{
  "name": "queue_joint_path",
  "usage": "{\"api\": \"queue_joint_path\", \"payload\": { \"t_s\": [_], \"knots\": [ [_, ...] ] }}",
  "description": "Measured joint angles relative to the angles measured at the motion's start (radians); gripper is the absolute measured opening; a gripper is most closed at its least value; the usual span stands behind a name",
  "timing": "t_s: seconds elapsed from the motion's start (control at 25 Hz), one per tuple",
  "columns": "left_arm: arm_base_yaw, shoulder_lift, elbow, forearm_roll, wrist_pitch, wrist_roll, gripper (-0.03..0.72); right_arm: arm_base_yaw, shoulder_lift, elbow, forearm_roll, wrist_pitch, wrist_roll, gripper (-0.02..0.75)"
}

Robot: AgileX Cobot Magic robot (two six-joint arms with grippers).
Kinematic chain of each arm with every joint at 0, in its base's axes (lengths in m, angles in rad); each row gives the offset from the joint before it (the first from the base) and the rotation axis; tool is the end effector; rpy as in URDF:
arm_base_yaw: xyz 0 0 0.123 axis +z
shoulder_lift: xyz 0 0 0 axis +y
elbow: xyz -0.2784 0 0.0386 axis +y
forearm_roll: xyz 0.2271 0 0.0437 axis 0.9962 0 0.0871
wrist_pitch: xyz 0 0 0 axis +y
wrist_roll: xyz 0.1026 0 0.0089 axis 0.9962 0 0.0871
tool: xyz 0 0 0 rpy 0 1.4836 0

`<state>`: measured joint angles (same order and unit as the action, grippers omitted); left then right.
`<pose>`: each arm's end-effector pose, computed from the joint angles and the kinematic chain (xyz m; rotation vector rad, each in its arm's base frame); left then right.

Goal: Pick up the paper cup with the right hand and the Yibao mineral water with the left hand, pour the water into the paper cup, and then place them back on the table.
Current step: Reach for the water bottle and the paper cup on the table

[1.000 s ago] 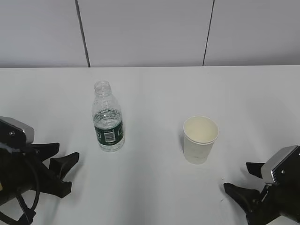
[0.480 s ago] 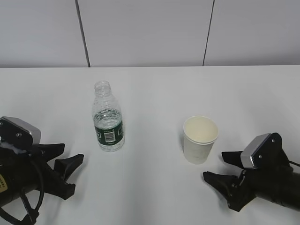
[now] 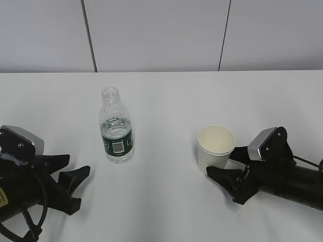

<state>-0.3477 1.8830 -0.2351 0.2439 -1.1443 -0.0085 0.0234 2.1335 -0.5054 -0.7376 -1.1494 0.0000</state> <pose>0.2177 -0.1030 0.1045 0.5787 1.9228 -0.3840 0.2810 0.0698 0.0686 -0.7553 1.8529 0.4742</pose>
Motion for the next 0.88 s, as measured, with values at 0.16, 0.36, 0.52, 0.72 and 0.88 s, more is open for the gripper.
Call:
{"api": "queue_joint_path", "payload": {
  "t_s": [0.16,0.36,0.52,0.72,0.88],
  "knots": [
    [0.0,0.0,0.0,0.0,0.0,0.0,0.38,0.0,0.031,-0.043,-0.054,0.0,0.012,0.587],
    [0.0,0.0,0.0,0.0,0.0,0.0,0.381,0.0,0.06,-0.077,-0.067,0.0,0.014,0.587],
    [0.0,0.0,0.0,0.0,0.0,0.0,0.379,0.0,0.06,-0.105,-0.089,0.0,0.017,0.587],
    [0.0,0.0,0.0,0.0,0.0,0.0,0.379,0.012,0.06,-0.128,-0.103,0.0,0.017,0.587],
    [0.0,0.0,-0.016,0.0,0.001,0.0,0.379,0.019,0.06,-0.13,-0.103,0.0,0.017,0.587]
  ]
}}
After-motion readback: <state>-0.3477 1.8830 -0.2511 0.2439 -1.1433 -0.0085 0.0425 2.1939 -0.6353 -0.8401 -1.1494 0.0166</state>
